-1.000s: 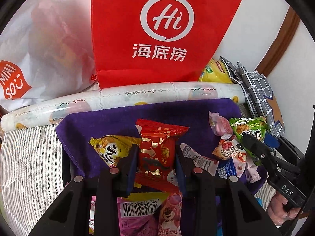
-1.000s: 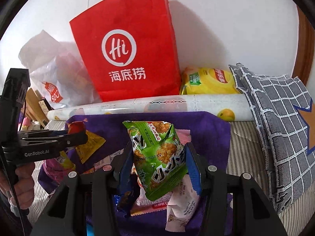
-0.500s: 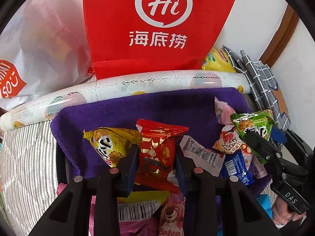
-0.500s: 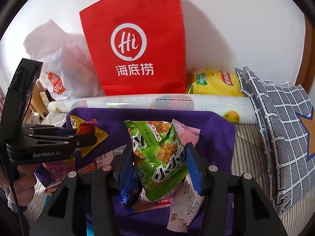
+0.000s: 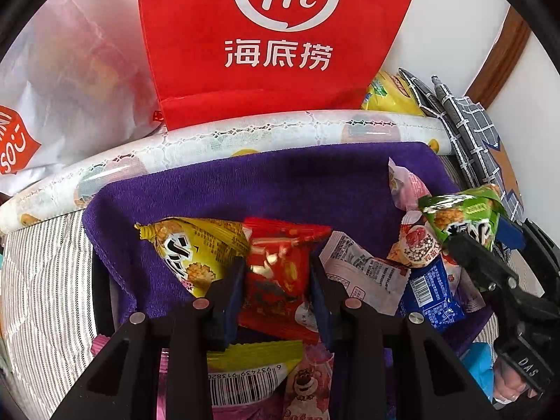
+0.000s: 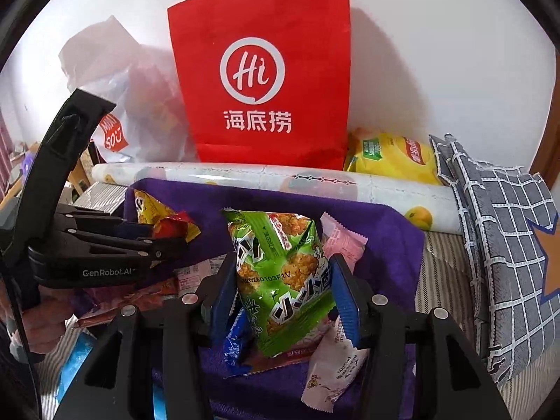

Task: Organize snacks
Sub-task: 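Lower the green bag and red-gold packet onto the towel and open both grippers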

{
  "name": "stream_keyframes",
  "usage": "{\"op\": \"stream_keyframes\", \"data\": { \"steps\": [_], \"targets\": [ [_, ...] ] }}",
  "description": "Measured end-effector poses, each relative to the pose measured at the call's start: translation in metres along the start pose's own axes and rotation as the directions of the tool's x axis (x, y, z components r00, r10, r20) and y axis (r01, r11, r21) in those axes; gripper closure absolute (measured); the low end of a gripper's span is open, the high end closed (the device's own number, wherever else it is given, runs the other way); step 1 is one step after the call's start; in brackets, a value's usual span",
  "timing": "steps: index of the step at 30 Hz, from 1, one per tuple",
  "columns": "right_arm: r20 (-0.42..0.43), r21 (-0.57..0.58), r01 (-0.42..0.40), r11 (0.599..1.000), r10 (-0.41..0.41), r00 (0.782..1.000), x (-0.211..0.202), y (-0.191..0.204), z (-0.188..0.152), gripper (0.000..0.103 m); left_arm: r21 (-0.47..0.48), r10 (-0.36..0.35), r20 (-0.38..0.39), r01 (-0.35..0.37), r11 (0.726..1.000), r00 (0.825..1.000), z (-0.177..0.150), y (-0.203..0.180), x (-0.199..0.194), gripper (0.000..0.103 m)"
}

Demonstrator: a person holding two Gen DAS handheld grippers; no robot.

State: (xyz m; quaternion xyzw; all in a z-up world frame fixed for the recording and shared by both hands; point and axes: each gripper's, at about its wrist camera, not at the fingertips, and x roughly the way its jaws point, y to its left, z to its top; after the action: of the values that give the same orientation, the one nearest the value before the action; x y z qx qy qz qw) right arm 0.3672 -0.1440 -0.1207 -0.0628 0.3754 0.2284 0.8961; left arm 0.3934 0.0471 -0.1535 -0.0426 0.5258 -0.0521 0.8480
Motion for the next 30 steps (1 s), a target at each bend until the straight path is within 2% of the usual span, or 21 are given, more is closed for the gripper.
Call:
{"op": "stream_keyframes", "data": {
  "steps": [5,8,14,18,30],
  "targets": [
    [0.048,0.059,-0.008,0.998,0.005,0.999,-0.008,-0.011,0.003,0.051,0.017,0.020,0.012,-0.020,1.000,1.000,-0.001,-0.003,-0.002,0.065],
    [0.049,0.076,0.005,0.997,-0.009,0.999,-0.008,-0.015,0.003,0.051,0.028,0.019,0.015,-0.019,0.999,1.000,-0.001,-0.006,-0.004,0.063],
    [0.028,0.121,0.096,0.988,-0.100,0.995,-0.003,-0.025,0.004,0.050,0.033,0.005,0.018,-0.006,0.999,1.000,-0.001,-0.007,-0.007,0.061],
    [0.018,0.156,0.095,0.983,-0.099,0.995,0.000,-0.034,0.002,0.050,0.033,0.000,0.016,-0.001,0.999,1.000,-0.001,-0.006,-0.008,0.060],
    [0.052,0.144,0.066,0.987,-0.074,0.996,-0.007,-0.032,0.001,0.050,0.033,-0.018,0.019,0.017,0.999,1.000,-0.002,-0.008,-0.016,0.053]
  ]
}}
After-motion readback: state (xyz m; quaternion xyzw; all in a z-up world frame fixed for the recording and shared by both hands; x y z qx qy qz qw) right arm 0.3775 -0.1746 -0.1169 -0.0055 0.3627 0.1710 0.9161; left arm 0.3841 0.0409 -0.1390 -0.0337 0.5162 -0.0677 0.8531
